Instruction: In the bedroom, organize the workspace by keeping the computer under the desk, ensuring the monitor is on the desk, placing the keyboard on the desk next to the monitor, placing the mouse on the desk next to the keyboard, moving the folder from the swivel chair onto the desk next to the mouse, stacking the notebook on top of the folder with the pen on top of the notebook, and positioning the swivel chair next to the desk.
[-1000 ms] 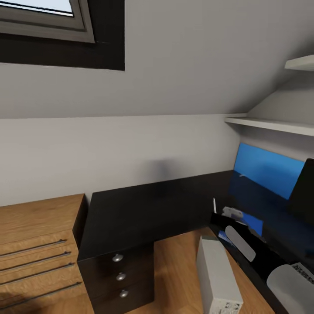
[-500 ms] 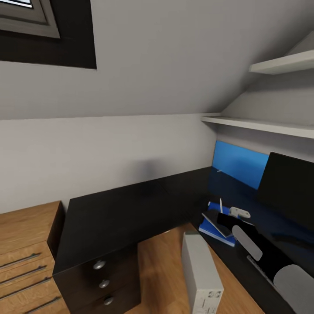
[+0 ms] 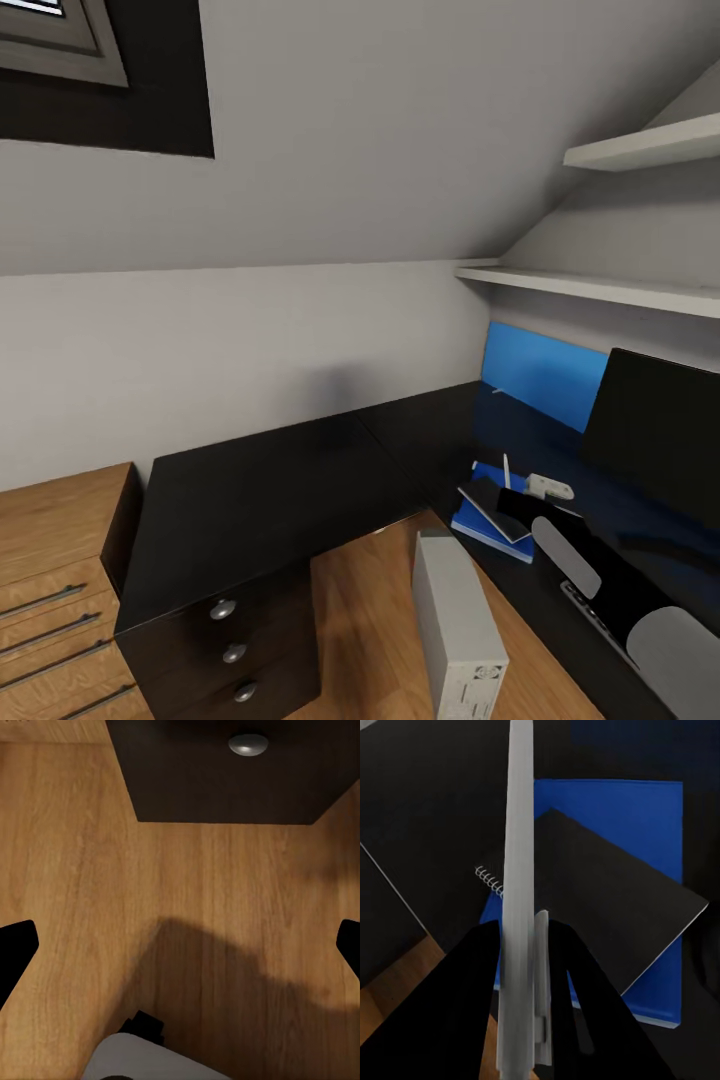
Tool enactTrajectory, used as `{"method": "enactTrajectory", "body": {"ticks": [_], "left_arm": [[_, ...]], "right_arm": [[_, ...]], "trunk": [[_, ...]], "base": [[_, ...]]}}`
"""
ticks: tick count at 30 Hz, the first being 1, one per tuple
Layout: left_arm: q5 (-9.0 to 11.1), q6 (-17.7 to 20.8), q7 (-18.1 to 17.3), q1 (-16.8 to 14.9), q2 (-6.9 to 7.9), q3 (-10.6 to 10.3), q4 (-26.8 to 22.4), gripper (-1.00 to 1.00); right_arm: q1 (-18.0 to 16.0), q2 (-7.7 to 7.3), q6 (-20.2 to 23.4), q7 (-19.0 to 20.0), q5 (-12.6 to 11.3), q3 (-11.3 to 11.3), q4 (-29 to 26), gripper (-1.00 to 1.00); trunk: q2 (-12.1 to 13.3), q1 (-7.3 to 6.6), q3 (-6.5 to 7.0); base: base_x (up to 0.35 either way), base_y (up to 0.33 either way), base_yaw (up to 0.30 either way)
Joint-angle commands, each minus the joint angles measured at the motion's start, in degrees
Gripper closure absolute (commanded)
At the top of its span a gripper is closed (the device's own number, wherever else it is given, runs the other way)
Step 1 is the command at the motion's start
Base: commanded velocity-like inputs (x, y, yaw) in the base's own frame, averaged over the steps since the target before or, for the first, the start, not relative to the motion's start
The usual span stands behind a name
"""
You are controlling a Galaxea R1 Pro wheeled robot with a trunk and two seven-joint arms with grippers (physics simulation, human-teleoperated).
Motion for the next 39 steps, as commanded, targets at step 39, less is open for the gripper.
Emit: {"method": "enactTrajectory", "body": {"ticks": [39], "left_arm": [[-0.4, -0.1, 0.2, 0.0, -0.50, -1.7, 0.1, -1.00]], "right_arm": [[-2.0, 5.15, -1.5, -0.2, 7.8, 0.6, 18.2, 1.00]], "trunk": [[-0.1, 0.01, -0.08]], "base": [[0.075, 0.000, 0.000]]}}
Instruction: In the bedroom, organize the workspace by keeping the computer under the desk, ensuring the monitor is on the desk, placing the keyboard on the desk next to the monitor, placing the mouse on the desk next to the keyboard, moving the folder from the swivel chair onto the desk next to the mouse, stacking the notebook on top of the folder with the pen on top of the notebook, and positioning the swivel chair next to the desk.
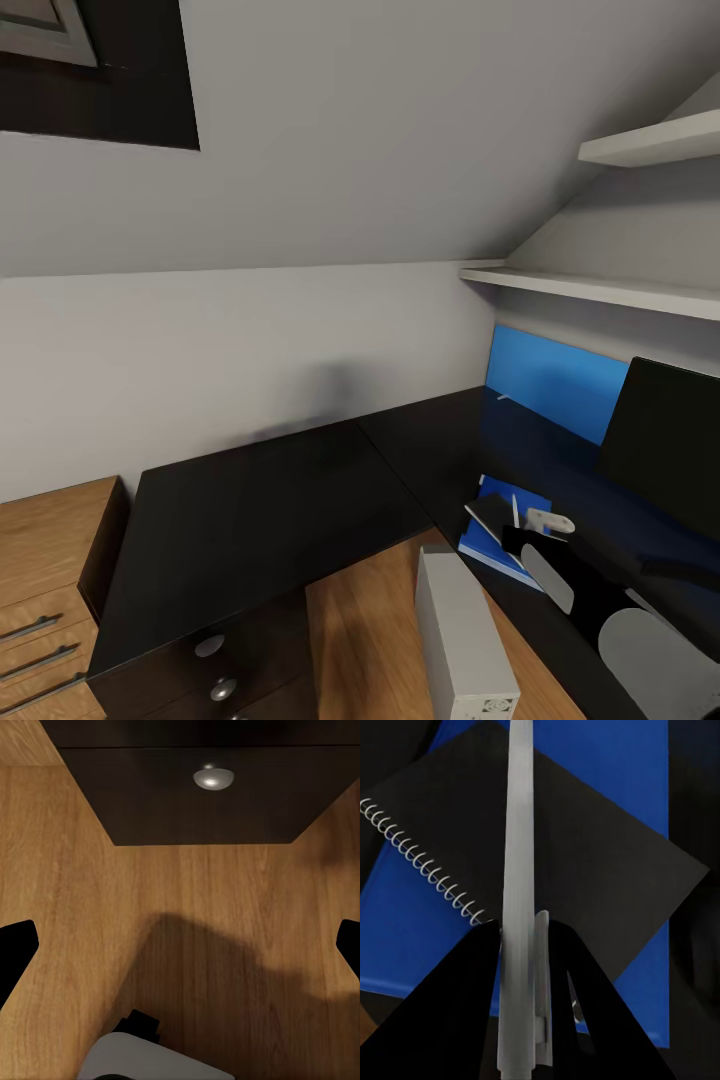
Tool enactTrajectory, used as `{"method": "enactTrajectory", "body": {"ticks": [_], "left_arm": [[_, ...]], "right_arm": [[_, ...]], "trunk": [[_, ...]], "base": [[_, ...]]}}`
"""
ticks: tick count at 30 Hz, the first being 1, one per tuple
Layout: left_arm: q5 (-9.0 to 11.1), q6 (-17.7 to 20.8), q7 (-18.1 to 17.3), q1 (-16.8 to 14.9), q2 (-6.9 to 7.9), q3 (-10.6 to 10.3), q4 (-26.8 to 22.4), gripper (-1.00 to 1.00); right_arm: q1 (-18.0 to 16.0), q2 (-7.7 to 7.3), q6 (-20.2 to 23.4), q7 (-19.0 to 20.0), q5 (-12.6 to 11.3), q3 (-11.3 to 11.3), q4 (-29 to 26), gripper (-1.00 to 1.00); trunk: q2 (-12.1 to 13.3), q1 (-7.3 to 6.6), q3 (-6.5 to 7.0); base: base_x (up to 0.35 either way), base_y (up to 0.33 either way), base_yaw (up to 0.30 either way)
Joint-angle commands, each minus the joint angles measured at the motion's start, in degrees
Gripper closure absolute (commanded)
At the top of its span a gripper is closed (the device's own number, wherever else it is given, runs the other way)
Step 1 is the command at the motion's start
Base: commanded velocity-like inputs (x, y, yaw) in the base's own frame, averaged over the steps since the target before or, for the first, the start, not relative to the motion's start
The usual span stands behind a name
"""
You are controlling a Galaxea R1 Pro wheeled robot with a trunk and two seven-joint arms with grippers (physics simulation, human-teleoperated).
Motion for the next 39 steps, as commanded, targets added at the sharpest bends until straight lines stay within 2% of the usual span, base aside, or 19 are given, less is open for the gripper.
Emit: {"method": "enactTrajectory", "body": {"ticks": [1, 29, 30, 39], "left_arm": [[0.3, -0.2, 0.4, 0.0, 0.02, -0.5, 0.0, -1.00], [0.3, -0.2, 0.4, 0.0, 0.07, -0.7, 0.0, -1.00], [0.3, -0.2, 0.4, 0.0, 0.08, -0.7, 0.0, -1.00], [0.3, -0.3, 0.4, 0.0, 0.02, -0.7, 0.0, -1.00]], "right_arm": [[-0.1, -0.09, 0.2, -0.5, -0.4, 0.5, -0.1, 1.00], [-0.1, -0.05, -0.1, -0.5, -0.3, 0.5, 0.0, 1.00], [-0.1, -0.05, -0.1, -0.5, -0.3, 0.5, 0.0, -1.00], [-0.1, -0.08, -0.7, -0.6, -0.3, 0.4, 0.0, -1.00]], "trunk": [[-0.1, 0.01, -0.08], [-0.1, 0.01, -0.08], [-0.1, 0.01, -0.08], [-0.1, 0.01, -0.08]], "base": [[0.000, 0.000, 0.000], [0.036, 0.000, 0.000], [0.000, 0.000, 0.000], [0.000, 0.000, 0.000]]}}
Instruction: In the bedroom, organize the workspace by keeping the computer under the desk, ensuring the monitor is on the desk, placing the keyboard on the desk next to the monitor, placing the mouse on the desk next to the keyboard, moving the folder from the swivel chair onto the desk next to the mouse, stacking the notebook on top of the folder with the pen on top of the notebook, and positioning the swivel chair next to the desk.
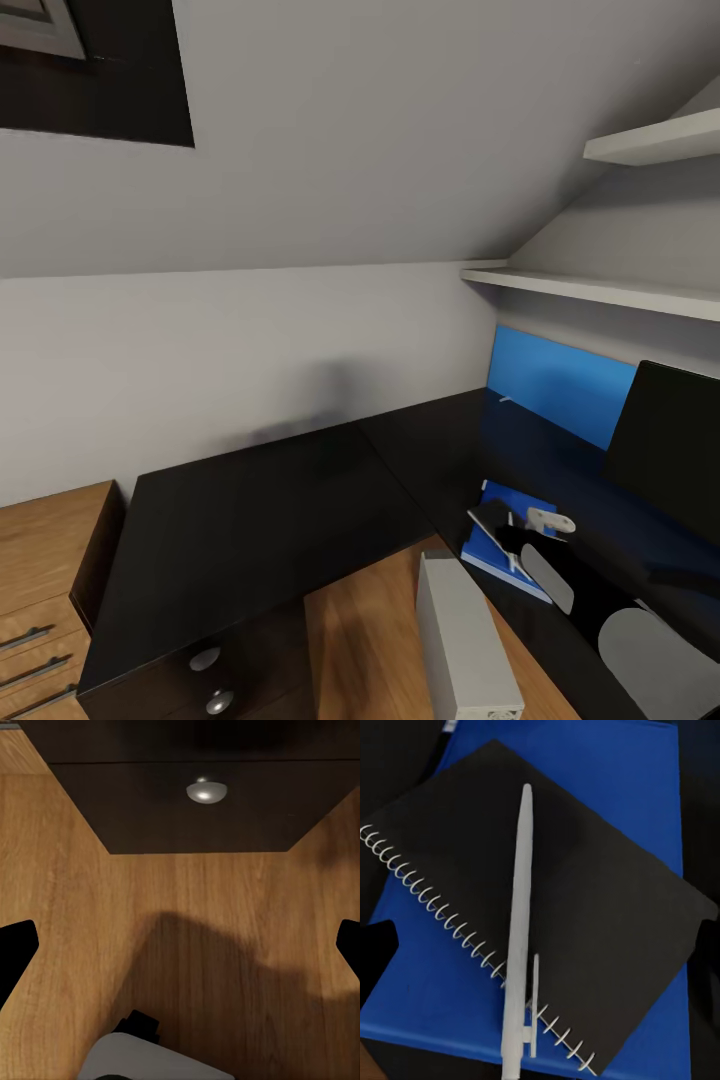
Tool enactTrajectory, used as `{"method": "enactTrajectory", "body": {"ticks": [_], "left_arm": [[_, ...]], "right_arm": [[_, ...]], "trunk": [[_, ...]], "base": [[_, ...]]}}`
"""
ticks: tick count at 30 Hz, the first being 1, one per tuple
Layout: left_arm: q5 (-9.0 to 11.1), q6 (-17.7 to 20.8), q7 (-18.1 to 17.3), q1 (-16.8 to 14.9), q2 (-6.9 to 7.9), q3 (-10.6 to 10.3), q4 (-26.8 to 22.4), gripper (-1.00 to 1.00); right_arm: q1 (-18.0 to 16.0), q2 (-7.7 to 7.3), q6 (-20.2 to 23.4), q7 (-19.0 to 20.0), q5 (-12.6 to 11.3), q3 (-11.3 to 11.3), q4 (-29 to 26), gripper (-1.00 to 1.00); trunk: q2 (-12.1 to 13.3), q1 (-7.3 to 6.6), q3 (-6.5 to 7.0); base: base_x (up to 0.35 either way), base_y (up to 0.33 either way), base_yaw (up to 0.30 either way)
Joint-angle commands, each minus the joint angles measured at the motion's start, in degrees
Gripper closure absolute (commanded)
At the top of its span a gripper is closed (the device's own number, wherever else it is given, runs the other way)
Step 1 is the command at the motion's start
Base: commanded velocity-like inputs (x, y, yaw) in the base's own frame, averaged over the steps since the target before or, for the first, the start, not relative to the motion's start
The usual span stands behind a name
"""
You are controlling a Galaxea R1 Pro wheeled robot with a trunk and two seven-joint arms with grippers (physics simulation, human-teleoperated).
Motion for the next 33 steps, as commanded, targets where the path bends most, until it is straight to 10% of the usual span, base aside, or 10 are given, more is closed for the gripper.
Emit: {"method": "enactTrajectory", "body": {"ticks": [1, 29, 31, 33], "left_arm": [[0.3, -0.2, 0.4, 0.0, 0.02, -0.5, 0.0, -1.00], [0.3, -0.2, 0.4, 0.0, 0.02, -0.6, 0.0, -1.00], [0.3, -0.2, 0.4, 0.0, 0.02, -0.6, 0.0, -1.00], [0.3, 0.0, 0.4, 0.0, 0.10, -1.1, 0.0, -1.00]], "right_arm": [[-0.1, -0.12, 0.1, -0.5, -0.4, 0.5, -0.1, -1.00], [0.1, 1.28, -3.3, -8.3, 2.0, 2.4, -11.1, -1.00], [0.2, 2.09, -3.4, -10.3, 2.8, 2.9, -12.4, -1.00], [0.6, 7.07, -3.4, -12.7, 4.3, 7.5, -13.4, -1.00]], "trunk": [[-0.1, 0.01, -0.08], [-0.1, 0.01, -0.08], [-0.1, 0.01, -0.08], [-0.1, 0.01, -0.08]], "base": [[0.000, 0.000, 0.000], [-0.014, 0.000, 0.000], [-0.115, 0.000, 0.000], [-0.223, 0.000, 0.000]]}}
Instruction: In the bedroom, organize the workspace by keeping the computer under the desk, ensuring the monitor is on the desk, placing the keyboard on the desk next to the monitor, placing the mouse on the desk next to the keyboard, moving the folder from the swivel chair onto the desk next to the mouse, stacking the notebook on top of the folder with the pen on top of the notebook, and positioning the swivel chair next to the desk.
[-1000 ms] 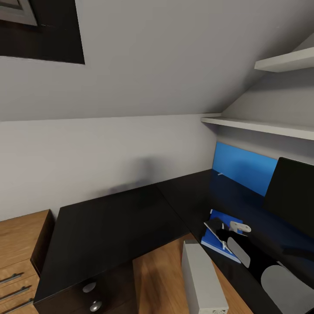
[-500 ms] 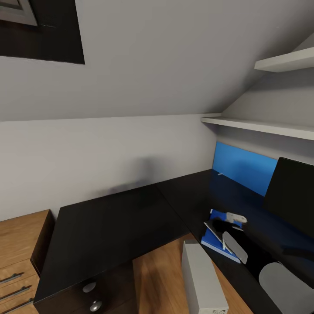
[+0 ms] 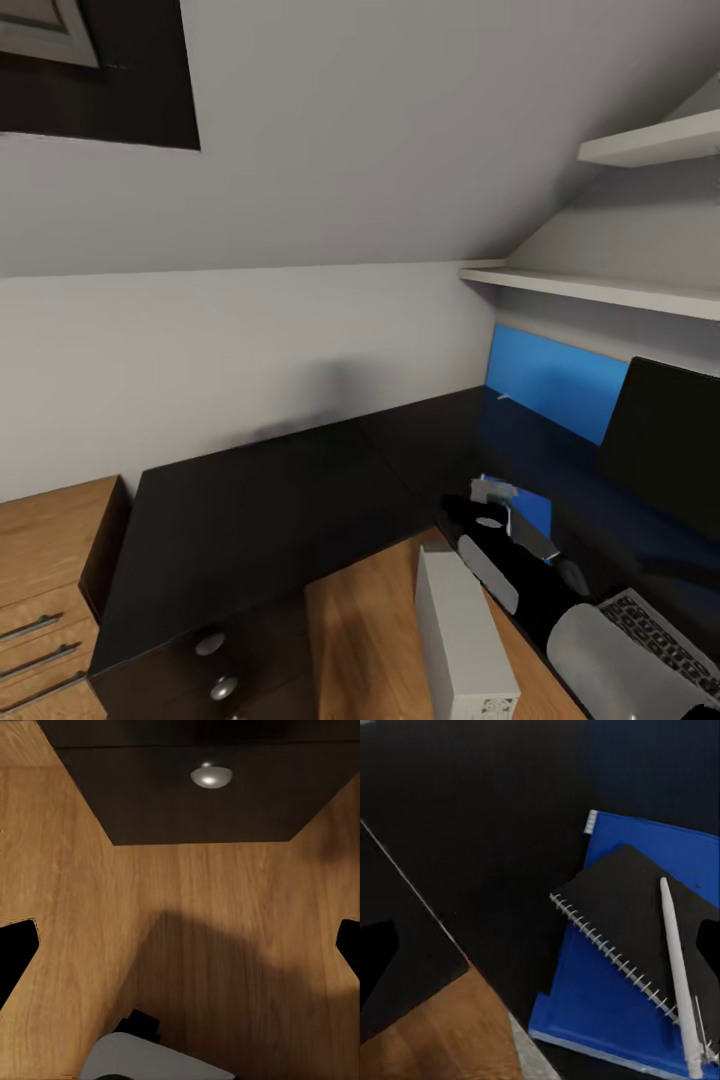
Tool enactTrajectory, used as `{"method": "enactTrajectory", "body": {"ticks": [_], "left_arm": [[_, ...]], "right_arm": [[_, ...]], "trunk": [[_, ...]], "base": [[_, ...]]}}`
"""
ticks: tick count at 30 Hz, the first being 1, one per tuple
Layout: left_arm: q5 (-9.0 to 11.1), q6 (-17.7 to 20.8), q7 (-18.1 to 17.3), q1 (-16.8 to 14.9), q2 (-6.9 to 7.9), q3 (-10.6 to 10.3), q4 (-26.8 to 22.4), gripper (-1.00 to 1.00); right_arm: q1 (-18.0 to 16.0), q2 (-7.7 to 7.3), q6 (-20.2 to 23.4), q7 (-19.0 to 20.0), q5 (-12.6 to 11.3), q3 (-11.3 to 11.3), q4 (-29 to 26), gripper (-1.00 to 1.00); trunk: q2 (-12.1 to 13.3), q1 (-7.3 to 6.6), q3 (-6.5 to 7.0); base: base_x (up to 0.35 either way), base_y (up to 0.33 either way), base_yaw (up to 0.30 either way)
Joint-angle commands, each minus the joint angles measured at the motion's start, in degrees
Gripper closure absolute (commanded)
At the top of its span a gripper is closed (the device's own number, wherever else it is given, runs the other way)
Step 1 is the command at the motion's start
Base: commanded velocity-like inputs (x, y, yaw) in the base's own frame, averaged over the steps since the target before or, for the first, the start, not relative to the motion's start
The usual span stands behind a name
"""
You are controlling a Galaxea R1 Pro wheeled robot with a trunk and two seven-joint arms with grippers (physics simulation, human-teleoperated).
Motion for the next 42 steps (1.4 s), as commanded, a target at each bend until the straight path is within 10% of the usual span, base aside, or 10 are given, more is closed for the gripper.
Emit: {"method": "enactTrajectory", "body": {"ticks": [1, 8, 20, 26, 42], "left_arm": [[0.3, -0.1, 0.4, 0.0, 0.06, -0.6, 0.0, -1.00], [0.1, 6.0, 0.4, 0.0, 0.32, -2.6, 0.1, -1.00], [-0.3, 11.6, 0.3, 0.0, 0.46, -3.4, 0.0, -1.00], [-0.3, 11.0, 0.3, 0.0, 0.42, -3.4, -0.1, -1.00], [-1.5, 11.1, 0.3, -0.3, 0.39, -3.4, -0.6, -1.00]], "right_arm": [[0.1, 0.93, 0.3, -1.0, 0.2, 1.6, -0.3, -1.00], [2.1, 7.16, 0.1, -2.6, 1.4, 11.3, -0.9, -1.00], [6.7, 11.40, -10.2, -2.5, 1.4, 21.0, 8.1, -1.00], [8.7, 11.96, -17.5, -1.2, 1.4, 21.4, 15.5, -1.00], [10.9, 12.08, -37.2, 19.3, 0.1, 20.5, 41.6, -1.00]], "trunk": [[-0.1, -0.02, -0.07], [-0.1, -0.02, -0.07], [-0.1, -0.02, -0.07], [-0.1, -0.02, -0.07], [-4.9, 2.62, -2.23]], "base": [[-0.256, 0.000, 0.000], [-0.307, 0.000, 0.000], [-0.335, 0.000, 0.000], [-0.156, 0.000, 0.000], [-0.012, 0.000, 0.000]]}}
